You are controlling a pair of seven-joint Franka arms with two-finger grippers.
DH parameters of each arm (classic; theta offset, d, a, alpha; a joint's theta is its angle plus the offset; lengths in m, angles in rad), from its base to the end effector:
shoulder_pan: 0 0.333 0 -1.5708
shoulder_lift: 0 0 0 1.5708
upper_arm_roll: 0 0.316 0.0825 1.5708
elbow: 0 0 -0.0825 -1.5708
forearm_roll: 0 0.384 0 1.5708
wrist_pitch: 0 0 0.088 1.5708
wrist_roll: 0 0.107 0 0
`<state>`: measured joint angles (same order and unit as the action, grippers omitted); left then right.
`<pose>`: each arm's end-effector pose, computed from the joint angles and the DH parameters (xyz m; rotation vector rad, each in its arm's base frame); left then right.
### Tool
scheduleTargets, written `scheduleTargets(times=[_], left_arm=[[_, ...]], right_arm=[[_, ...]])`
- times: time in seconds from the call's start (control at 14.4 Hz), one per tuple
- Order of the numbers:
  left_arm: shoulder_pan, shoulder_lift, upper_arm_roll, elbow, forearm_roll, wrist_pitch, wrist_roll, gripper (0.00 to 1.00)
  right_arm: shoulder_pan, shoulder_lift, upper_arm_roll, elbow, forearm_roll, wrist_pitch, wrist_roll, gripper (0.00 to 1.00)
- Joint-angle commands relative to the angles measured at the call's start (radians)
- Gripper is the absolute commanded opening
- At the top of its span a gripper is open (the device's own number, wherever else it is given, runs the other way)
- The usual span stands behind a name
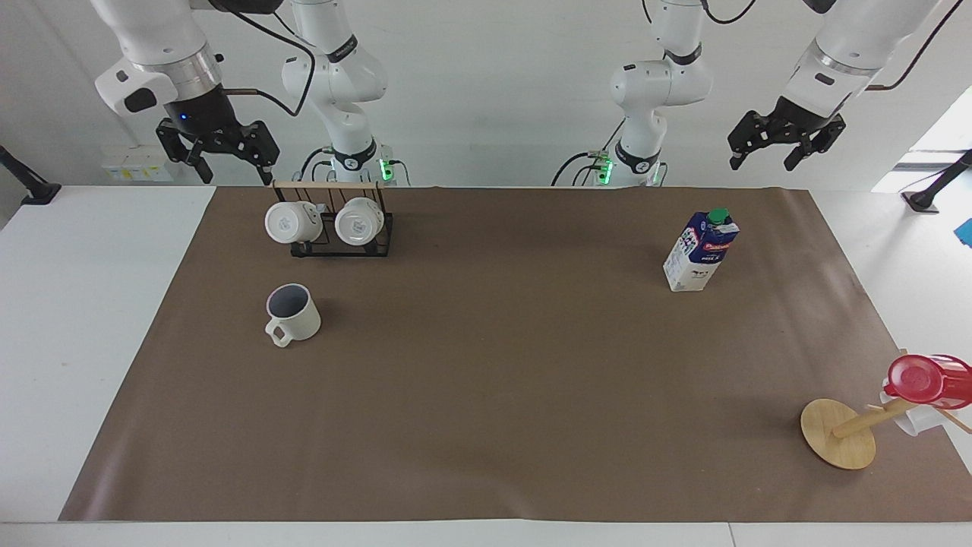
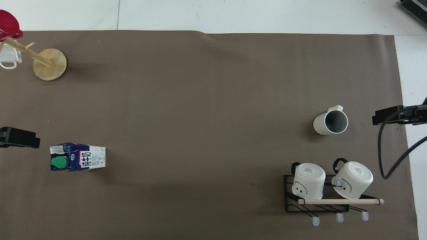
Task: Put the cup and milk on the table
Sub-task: 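Reach the right gripper down to the black mug's rim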
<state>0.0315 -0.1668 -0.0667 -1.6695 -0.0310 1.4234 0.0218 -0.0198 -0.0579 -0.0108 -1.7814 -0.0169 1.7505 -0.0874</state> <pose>0.4852 -0.0239 0.6529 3.1185 -0.0920 -0.1245 0.5467 -0.0184 0.5718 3.1223 0.0931 0.0406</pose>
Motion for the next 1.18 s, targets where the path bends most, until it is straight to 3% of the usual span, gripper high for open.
scheduleTargets(times=[0.0,0.14,0.49,0.69,0.97,1.11], left_arm=[[0.013,-0.019,-0.009,-0.018,0.014,0.000,0.010,1.00],[0.013,-0.019,-0.009,-0.018,0.014,0.000,0.009,1.00],[0.013,-0.019,-0.007,-0.018,0.014,0.002,0.009,1.00],[0.013,-0.019,-0.007,-0.018,0.014,0.002,0.009,1.00],[0.013,-0.019,-0.009,-0.018,0.014,0.000,0.009,1.00],[0.011,-0.019,-0.009,-0.018,0.013,0.000,0.009,1.00]], right_arm=[[-0.009,0.053,0.005,-0.090,0.017,0.125,-0.077,1.00],[-0.006,0.107,0.005,-0.108,0.015,0.193,-0.077,1.00],[0.034,0.153,0.005,-0.272,0.012,0.424,-0.066,1.00],[0.044,0.197,0.005,-0.279,0.012,0.474,-0.068,1.00],[0.043,0.199,0.005,-0.325,0.012,0.503,-0.066,1.00],[0.044,0.207,0.005,-0.363,0.012,0.575,-0.066,1.00]])
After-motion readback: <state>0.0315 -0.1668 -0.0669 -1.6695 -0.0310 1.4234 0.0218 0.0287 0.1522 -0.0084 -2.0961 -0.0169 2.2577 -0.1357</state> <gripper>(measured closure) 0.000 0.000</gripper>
